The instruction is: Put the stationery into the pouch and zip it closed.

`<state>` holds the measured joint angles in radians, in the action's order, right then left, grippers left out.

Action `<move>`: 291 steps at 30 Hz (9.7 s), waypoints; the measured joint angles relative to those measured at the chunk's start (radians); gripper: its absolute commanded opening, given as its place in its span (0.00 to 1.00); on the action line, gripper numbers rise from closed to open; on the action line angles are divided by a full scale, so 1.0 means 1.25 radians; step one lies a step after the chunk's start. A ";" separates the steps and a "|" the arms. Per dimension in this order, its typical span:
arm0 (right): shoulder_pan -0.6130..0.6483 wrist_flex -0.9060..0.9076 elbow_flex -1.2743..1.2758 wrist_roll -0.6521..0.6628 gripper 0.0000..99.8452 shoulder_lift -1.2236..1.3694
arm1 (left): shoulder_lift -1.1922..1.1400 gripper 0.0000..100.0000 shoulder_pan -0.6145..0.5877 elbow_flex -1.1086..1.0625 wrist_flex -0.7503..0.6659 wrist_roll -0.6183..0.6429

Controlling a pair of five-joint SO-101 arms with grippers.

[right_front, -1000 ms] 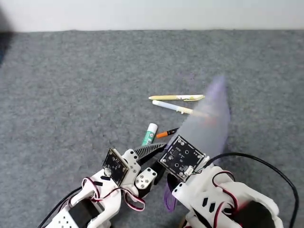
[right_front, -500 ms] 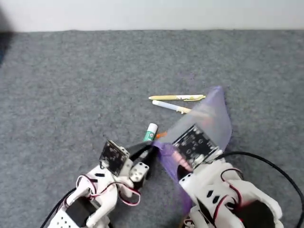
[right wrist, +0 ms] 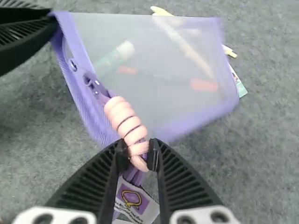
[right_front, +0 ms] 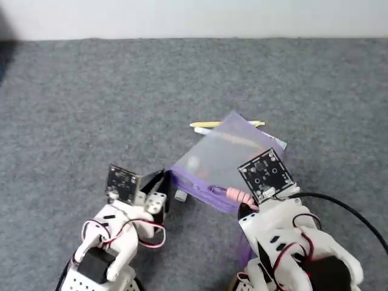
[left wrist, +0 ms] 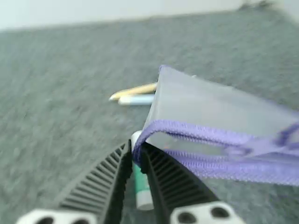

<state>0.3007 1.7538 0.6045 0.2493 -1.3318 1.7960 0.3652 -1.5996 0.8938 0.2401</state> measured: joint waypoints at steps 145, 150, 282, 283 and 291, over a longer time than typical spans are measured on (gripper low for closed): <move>0.212 -0.060 -0.862 -0.619 0.25 1.510 | -0.274 0.01 -0.547 0.497 0.462 0.026; 0.212 -0.059 -0.934 -0.619 0.25 1.613 | -0.274 0.01 -0.547 0.497 0.462 0.027; 0.093 -0.174 -0.330 0.007 0.12 0.870 | -0.778 0.01 -0.550 0.913 0.637 0.029; 0.093 -0.173 -0.330 0.043 0.12 0.897 | -0.778 0.01 -0.550 0.913 0.637 0.029; 0.093 -0.223 -0.328 0.238 0.29 1.037 | -0.778 0.01 -0.550 0.913 0.637 0.029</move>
<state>0.4173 1.4745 0.1949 0.5470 -0.0353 0.8232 -0.3222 -0.4580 1.6901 0.2770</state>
